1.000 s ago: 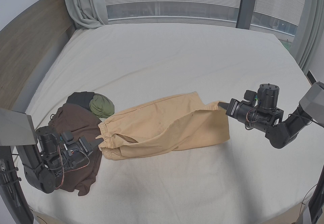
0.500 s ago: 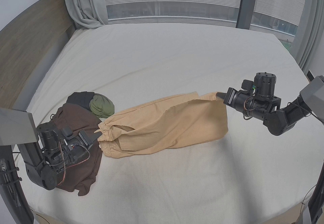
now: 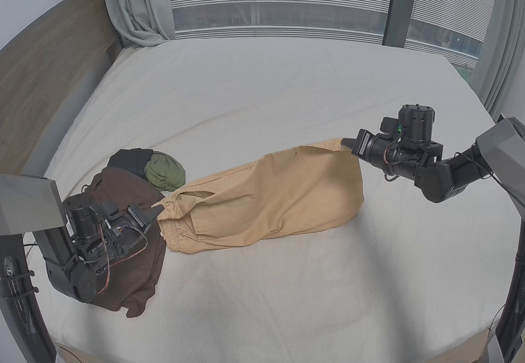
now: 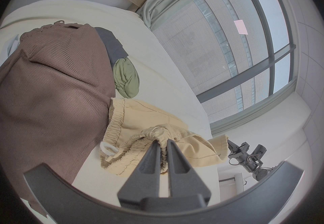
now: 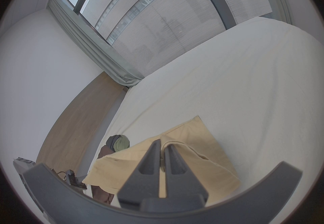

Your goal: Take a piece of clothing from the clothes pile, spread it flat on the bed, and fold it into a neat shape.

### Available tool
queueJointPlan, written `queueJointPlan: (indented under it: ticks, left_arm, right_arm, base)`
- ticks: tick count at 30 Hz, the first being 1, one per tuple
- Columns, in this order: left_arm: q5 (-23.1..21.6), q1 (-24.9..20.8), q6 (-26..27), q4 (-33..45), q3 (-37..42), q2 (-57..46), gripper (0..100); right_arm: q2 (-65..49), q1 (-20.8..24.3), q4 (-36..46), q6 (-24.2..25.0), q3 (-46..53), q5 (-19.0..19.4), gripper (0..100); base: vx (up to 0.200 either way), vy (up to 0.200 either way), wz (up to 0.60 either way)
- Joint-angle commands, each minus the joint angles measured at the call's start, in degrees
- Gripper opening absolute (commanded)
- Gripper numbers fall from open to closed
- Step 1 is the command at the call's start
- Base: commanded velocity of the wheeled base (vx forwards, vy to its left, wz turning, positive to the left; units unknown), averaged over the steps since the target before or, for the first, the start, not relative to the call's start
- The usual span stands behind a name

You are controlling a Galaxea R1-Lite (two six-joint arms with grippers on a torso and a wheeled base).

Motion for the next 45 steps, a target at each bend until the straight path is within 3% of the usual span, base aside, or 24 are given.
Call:
queueJointPlan:
  ticks: [1, 16, 45]
  left_arm:
    - [1.24, 0.05, -0.69, -0.08, -1.92, 1.58, 0]
    - [4.93, 0.49, -0.95, -0.08, -6.49, 6.51, 0]
    - [5.46, 2.16, -1.04, -0.08, -6.93, 6.86, 0]
  right_arm:
    - [3.29, 0.23, -0.03, 0.01, -2.46, 0.08, 0]
    - [8.91, 0.06, -0.46, 0.27, -8.52, -0.01, 0]
    - [14.01, 0.14, -0.99, 0.01, -14.24, -0.36, 0]
  base:
    - [0.000, 0.000, 0.00]
    - [0.000, 0.000, 0.00]
    - [0.000, 0.000, 0.00]
